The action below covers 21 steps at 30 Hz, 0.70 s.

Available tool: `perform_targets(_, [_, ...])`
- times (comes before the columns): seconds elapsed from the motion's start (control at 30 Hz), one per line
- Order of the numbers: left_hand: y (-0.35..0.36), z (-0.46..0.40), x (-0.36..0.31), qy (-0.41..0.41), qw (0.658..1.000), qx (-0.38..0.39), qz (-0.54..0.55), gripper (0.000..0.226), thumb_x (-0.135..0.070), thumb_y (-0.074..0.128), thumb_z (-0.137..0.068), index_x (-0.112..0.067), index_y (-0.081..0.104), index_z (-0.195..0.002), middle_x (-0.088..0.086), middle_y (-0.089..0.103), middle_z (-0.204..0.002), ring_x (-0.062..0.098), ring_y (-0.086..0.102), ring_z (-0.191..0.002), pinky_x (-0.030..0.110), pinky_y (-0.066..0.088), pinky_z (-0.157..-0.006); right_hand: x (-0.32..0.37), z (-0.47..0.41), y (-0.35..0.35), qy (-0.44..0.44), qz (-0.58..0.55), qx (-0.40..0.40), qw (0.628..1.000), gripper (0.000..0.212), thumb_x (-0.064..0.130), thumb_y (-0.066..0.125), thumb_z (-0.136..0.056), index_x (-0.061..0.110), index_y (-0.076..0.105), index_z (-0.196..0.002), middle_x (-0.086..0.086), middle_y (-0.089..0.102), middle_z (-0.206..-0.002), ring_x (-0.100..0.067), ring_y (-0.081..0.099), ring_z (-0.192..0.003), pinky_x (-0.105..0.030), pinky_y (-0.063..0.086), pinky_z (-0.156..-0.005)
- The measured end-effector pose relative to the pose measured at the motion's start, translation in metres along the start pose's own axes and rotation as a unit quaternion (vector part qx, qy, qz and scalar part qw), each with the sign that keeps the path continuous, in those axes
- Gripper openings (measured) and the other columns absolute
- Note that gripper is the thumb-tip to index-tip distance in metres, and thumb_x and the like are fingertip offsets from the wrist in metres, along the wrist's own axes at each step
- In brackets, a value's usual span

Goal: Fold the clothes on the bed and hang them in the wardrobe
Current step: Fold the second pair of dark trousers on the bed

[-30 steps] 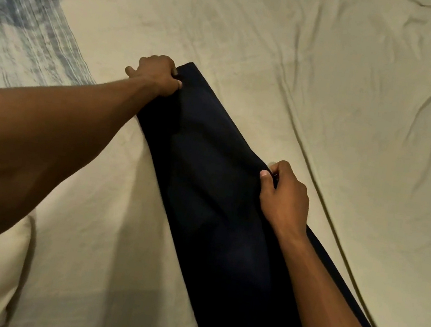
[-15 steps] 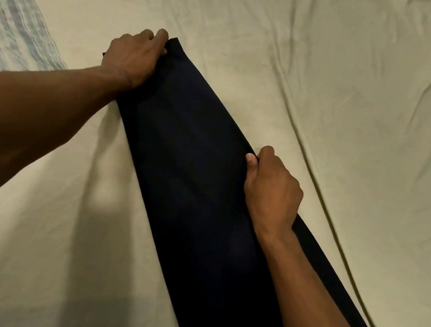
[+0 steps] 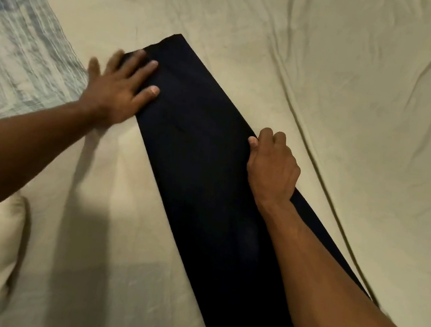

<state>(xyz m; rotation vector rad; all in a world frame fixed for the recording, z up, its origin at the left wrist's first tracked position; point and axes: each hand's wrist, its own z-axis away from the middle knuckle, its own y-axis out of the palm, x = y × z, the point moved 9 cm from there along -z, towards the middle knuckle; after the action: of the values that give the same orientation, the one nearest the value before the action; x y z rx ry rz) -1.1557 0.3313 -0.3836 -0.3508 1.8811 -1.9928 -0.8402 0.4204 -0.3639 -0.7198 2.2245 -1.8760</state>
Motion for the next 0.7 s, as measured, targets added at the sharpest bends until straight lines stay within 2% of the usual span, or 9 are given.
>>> perform_targets(0.07, [-0.011,-0.003,0.020,-0.111,0.994,0.009,0.005,0.072,-0.075,0.011,-0.095,-0.040,0.004,-0.158,0.001,-0.002,-0.168,0.032,-0.003,-0.154,0.067,-0.004,-0.116,0.000,0.004,-0.008,0.022,-0.003,0.012,1.000,0.027,0.032,0.048,-0.103,0.010,0.054,-0.117,-0.011,0.056,-0.111,-0.024,0.052,-0.085,-0.033,0.037,-0.062])
perform_targets(0.1, [-0.020,0.003,0.004,-0.101,0.995,-0.008,-0.001,0.072,-0.072,0.013,-0.096,-0.037,0.005,-0.159,0.003,-0.003,-0.168,0.033,-0.004,-0.154,0.068,-0.005,-0.116,0.000,0.011,-0.015,0.025,-0.004,0.011,1.000,0.031,0.030,0.053,-0.101,0.010,0.053,-0.125,-0.013,0.056,-0.122,-0.028,0.054,-0.099,-0.038,0.043,-0.072])
perform_targets(0.23, [-0.029,0.076,-0.137,0.133,0.987,-0.074,0.047,0.069,-0.066,0.018,-0.099,-0.032,0.015,-0.159,0.005,0.005,-0.168,0.030,0.005,-0.154,0.064,0.004,-0.118,0.022,0.069,-0.040,-0.044,-0.008,0.027,0.999,0.054,0.027,0.052,-0.099,0.014,0.038,-0.149,-0.013,0.034,-0.157,-0.036,0.032,-0.144,-0.055,0.034,-0.109])
perform_targets(0.3, [-0.008,0.139,-0.203,0.280,0.957,-0.039,0.061,0.068,-0.063,0.017,-0.100,-0.031,0.013,-0.160,0.002,0.006,-0.168,0.023,0.006,-0.155,0.054,0.009,-0.122,0.018,0.108,-0.043,-0.066,-0.005,0.072,0.995,0.054,0.026,0.045,-0.101,0.013,0.033,-0.152,-0.011,0.026,-0.162,-0.035,0.022,-0.150,-0.058,0.028,-0.116])
perform_targets(0.37, [0.023,0.178,-0.222,0.348,0.937,0.021,0.030,0.069,-0.066,0.014,-0.100,-0.033,0.008,-0.160,-0.002,0.004,-0.168,0.018,0.002,-0.155,0.046,0.003,-0.124,-0.013,0.143,-0.039,-0.032,0.008,0.131,0.991,0.057,0.036,0.035,-0.104,0.014,0.025,-0.156,-0.009,0.017,-0.165,-0.032,0.012,-0.153,-0.056,0.017,-0.121])
perform_targets(0.47, [0.031,0.159,-0.188,0.223,0.975,0.015,0.016,0.075,-0.076,0.006,-0.093,-0.038,0.013,-0.158,0.000,0.010,-0.168,0.023,0.002,-0.155,0.052,0.000,-0.121,-0.077,0.181,-0.042,0.025,0.048,0.168,0.984,0.062,0.052,0.020,-0.104,0.023,0.012,-0.159,-0.005,0.010,-0.167,-0.030,0.005,-0.154,-0.054,0.007,-0.123])
perform_targets(0.57, [0.026,0.153,-0.174,0.096,0.993,0.063,0.020,0.078,-0.078,0.008,-0.092,-0.037,0.006,-0.159,0.003,-0.002,-0.168,0.029,-0.005,-0.154,0.062,-0.003,-0.118,-0.110,0.204,-0.057,0.055,0.063,0.189,0.978,0.065,0.055,0.018,-0.104,0.022,0.009,-0.160,-0.006,0.009,-0.167,-0.032,0.004,-0.154,-0.056,0.005,-0.123])
perform_targets(0.63, [0.011,0.178,-0.202,0.093,0.993,0.042,0.052,0.080,-0.077,0.009,-0.093,-0.034,0.003,-0.159,0.005,-0.003,-0.168,0.030,-0.005,-0.154,0.062,-0.004,-0.118,-0.117,0.221,-0.075,0.066,0.071,0.189,0.977,0.067,0.055,0.019,-0.104,0.020,0.007,-0.160,-0.007,0.007,-0.167,-0.033,0.002,-0.154,-0.059,0.002,-0.122])
perform_targets(0.7, [-0.001,0.220,-0.253,0.154,0.986,0.007,0.070,0.078,-0.074,0.012,-0.093,-0.033,0.006,-0.160,0.005,0.000,-0.168,0.028,-0.001,-0.154,0.060,-0.002,-0.120,-0.123,0.244,-0.094,0.076,0.071,0.185,0.977,0.068,0.055,0.019,-0.103,0.020,0.005,-0.160,-0.007,0.005,-0.167,-0.034,0.000,-0.153,-0.060,0.000,-0.121])
